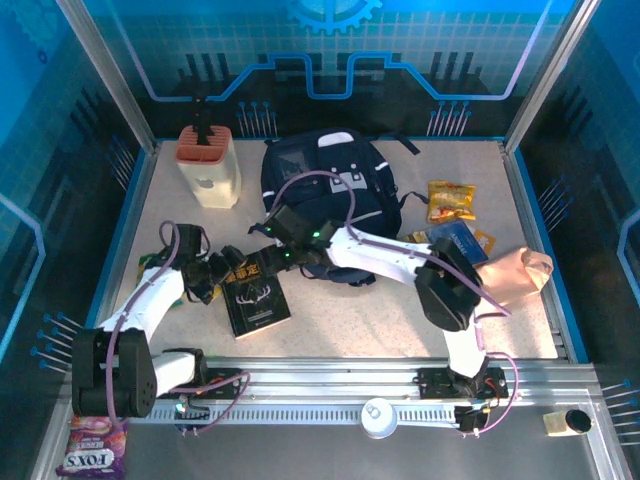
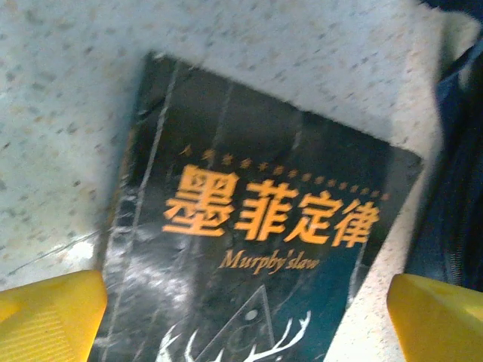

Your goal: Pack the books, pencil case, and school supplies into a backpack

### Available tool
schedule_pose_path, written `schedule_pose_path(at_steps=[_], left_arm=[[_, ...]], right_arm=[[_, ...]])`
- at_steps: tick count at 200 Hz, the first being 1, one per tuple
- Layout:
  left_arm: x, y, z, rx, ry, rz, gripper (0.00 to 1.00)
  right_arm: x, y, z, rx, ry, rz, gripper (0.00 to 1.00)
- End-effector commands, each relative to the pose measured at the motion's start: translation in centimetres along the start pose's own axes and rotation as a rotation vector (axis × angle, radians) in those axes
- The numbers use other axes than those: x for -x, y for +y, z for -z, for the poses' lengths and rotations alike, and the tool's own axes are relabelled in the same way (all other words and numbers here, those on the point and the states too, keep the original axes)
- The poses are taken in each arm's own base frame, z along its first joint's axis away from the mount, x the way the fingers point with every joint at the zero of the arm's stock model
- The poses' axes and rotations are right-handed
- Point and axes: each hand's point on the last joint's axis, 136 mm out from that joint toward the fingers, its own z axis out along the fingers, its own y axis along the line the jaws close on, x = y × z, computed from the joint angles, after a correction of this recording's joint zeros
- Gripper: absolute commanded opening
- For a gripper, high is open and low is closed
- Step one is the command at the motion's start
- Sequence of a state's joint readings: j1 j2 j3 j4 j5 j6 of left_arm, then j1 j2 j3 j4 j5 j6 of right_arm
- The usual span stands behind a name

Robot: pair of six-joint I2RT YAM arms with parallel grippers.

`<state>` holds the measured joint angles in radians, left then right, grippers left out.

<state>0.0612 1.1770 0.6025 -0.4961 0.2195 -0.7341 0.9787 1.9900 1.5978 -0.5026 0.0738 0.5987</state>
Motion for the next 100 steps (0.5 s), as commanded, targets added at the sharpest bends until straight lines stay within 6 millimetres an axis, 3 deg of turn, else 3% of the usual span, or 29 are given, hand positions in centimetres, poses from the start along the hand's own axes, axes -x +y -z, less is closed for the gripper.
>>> schedule_pose_path(at_steps=[1,31,100], left_arm=[[-0.1,1.3,0.5,0.038,-0.015,-0.005,0.93],[-0.2,2.5,0.3,0.084,-0.026,-0.021,0.87],[-1.1,2.2,-0.9,0.052,0.042,-0.048,0.70]], right_arm=[[-0.7,0.9,-1.3,0.002,0.067,0.006,0.60],[-1.1,0.2,-3.7,-0.047,0.105,-0.002,0.52],[-2.6,-1.2,-7.1,-0.102,0.184,-0.023,0.44]])
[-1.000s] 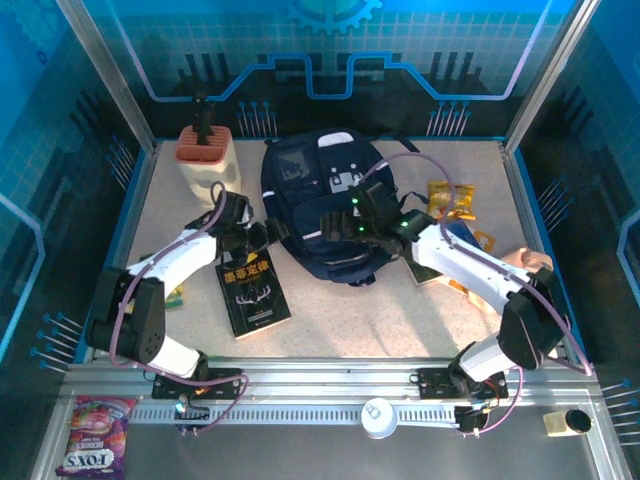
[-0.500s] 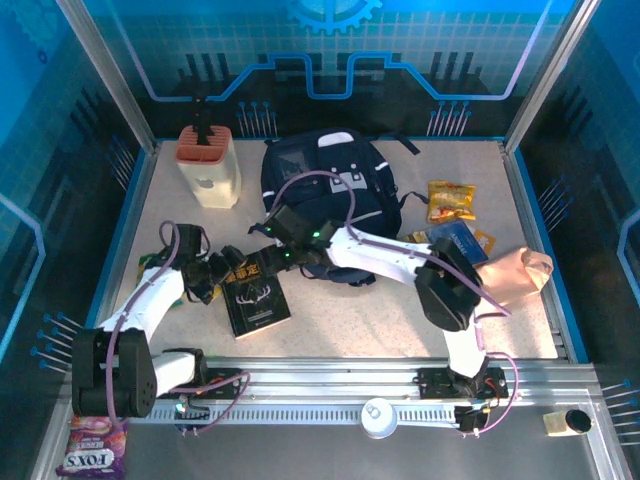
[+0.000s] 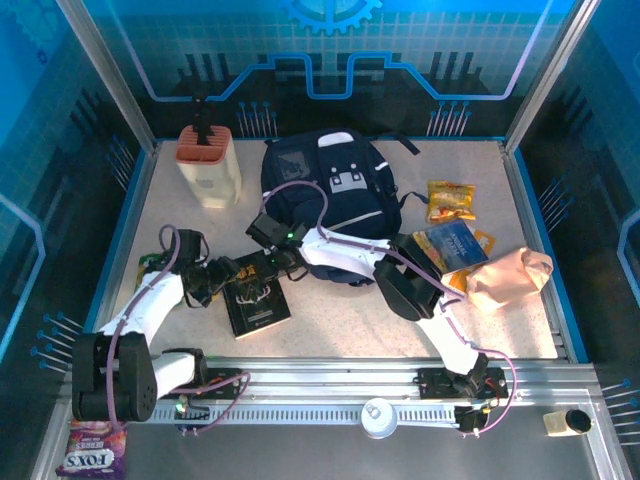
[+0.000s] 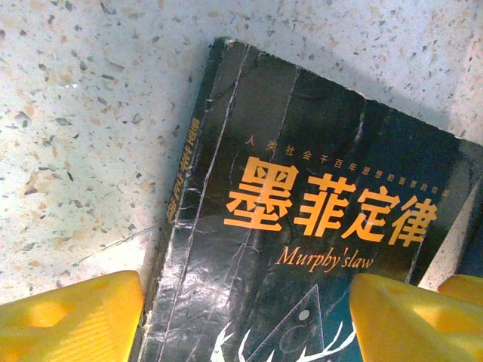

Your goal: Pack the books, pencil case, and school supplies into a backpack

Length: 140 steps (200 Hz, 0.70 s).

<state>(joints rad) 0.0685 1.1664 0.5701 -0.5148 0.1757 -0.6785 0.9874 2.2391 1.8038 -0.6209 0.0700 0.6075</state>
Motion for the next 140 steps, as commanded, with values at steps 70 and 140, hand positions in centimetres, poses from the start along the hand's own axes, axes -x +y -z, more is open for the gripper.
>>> schedule_pose_path(at_steps=[70,140], left_arm=[[-1.3,0.8,-1.4,0.015,0.079,0.000,0.66],[-1.4,1.8,-1.5,0.072,0.073,0.009,0.70]], right_arm=[[-2.2,-1.5,-2.9,-0.034,0.107,-0.043,0.37],[-2.8,-2.2,-3.3,-0.043,0.127,-0.065,0.35]])
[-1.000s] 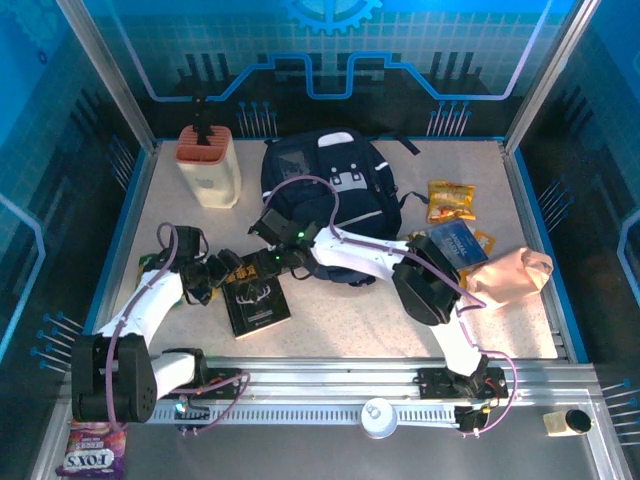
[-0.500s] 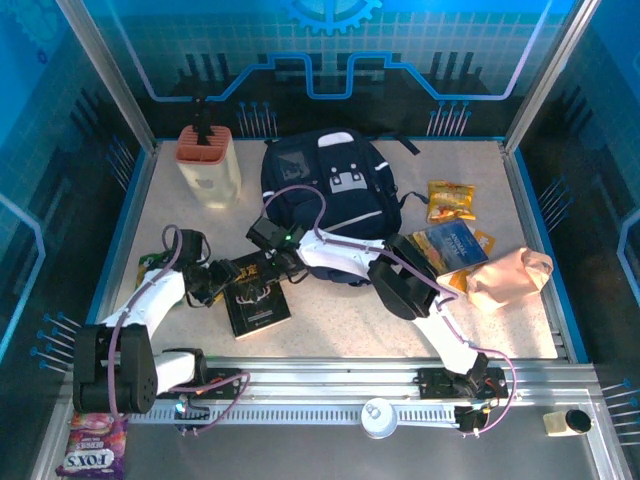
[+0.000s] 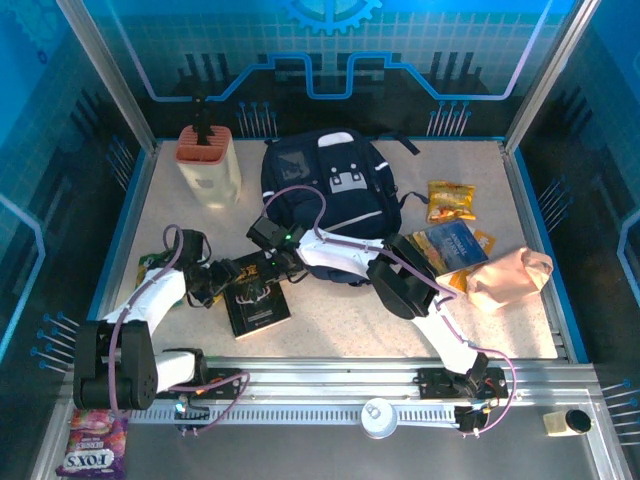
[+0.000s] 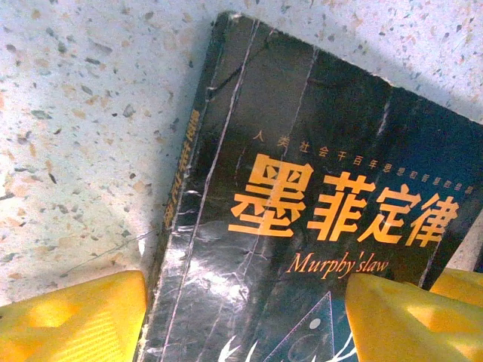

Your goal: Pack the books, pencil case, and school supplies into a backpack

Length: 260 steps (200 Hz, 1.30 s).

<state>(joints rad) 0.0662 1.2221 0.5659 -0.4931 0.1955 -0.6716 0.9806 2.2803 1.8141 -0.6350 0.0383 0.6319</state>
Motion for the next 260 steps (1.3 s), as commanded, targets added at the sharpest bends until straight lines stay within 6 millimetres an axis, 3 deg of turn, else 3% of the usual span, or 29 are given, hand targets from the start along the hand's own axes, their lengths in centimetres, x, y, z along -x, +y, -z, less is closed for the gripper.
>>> schedule_pose_path(at_steps=[1,73,104,173,216,260], left_arm=[[-0.9,1.5,-0.5,0.063,0.031,0.009,0.70],[-2.1,0.2,-1.7,0.028,0.085,-0.034,0.67],[-2.3,-1.5,-1.7,-0.039,0.105,-0.061,0.65],[-3.1,-5.5,2.1,-0.245,0.078,-0.157,0.41],[-3.1,-8.4,4.0,-0.413,0.048,-0.187,0.36],[-3.4,-8.9,3.6,-0.451,0.064,-0.188,0.37]], right_arm=[[-1.7,-1.8,-1.9,-0.044,0.073,-0.034,0.35],[-1.9,-2.1,-2.0,-0.043,0.082,-0.049,0.33],[-2.1,-2.3,-2.2,-0.038,0.091,-0.057,0.32],[-2.5,-4.1,-2.9,-0.049,0.097,-0.149,0.26],[-2.8,-4.6,-3.1,-0.058,0.109,-0.158,0.24],[-2.8,-4.6,-3.4,-0.050,0.112,-0.169,0.23]])
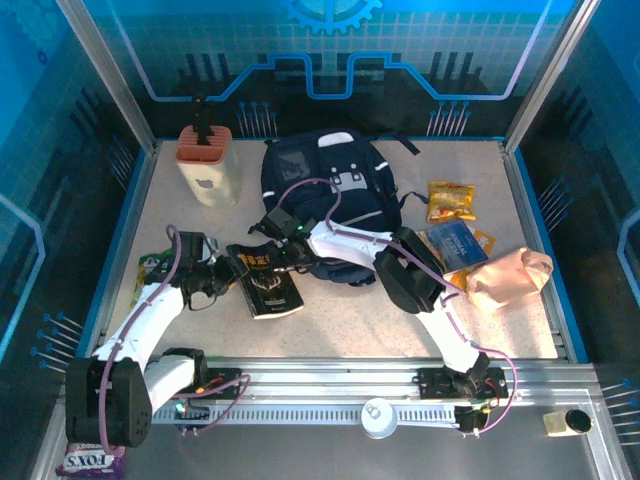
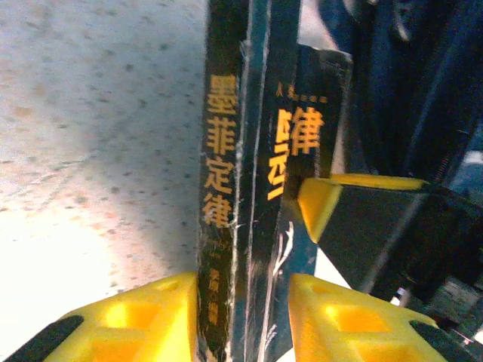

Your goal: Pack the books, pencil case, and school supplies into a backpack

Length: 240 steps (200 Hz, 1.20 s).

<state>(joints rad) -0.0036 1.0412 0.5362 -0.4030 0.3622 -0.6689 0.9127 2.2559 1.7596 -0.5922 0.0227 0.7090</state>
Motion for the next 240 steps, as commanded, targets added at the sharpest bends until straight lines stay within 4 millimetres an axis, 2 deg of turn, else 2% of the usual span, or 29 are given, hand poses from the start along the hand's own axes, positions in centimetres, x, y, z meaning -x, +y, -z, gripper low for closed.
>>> schedule_pose_path(at_steps=[1,31,82,96,116,142,166,182,202,240], left_arm=[[-1.1,-3.4,-0.3,-0.175,0.069,-0.029,0.37],[-1.1,-3.5,-0.6,-0.184,0.079,-0.026,0.37],[-1.0,-1.7,-1.6,-0.101,0.083,0.014,0.36],[-1.0,-1.3,-1.9,-0.080,0.090,0.033,0.33],[-0.6,-0.6,-1.9,-0.031,0.071,0.047,0.26],[0.5,0.2,-0.9,0.051,0.005,0.049,0.12],[1.7,0.7,1.0,0.127,-0.079,0.046,0.00],[2.4,0.3,2.6,0.146,-0.137,0.031,0.00],[3.4,-1.4,4.5,0.106,-0.201,0.010,0.00],[5.1,-7.2,7.2,-0.100,-0.264,-0.001,0.00]], right_arm=[[-4.0,-2.1,-3.5,-0.059,0.128,-0.031,0.23],[-4.0,-2.4,-3.5,-0.068,0.130,-0.042,0.20],[-4.2,-3.2,-3.6,-0.090,0.133,-0.045,0.20],[-4.1,-2.9,-3.4,-0.074,0.130,-0.041,0.20],[-3.4,-1.5,-2.4,-0.017,0.110,-0.023,0.23],[-1.5,0.5,0.5,0.062,0.041,0.007,0.31],[0.6,2.2,4.8,0.150,-0.068,0.032,0.40],[1.7,2.7,7.7,0.217,-0.149,0.026,0.49],[2.8,1.8,10.7,0.277,-0.235,-0.021,0.53],[4.3,-1.9,15.4,0.398,-0.372,-0.155,0.62]])
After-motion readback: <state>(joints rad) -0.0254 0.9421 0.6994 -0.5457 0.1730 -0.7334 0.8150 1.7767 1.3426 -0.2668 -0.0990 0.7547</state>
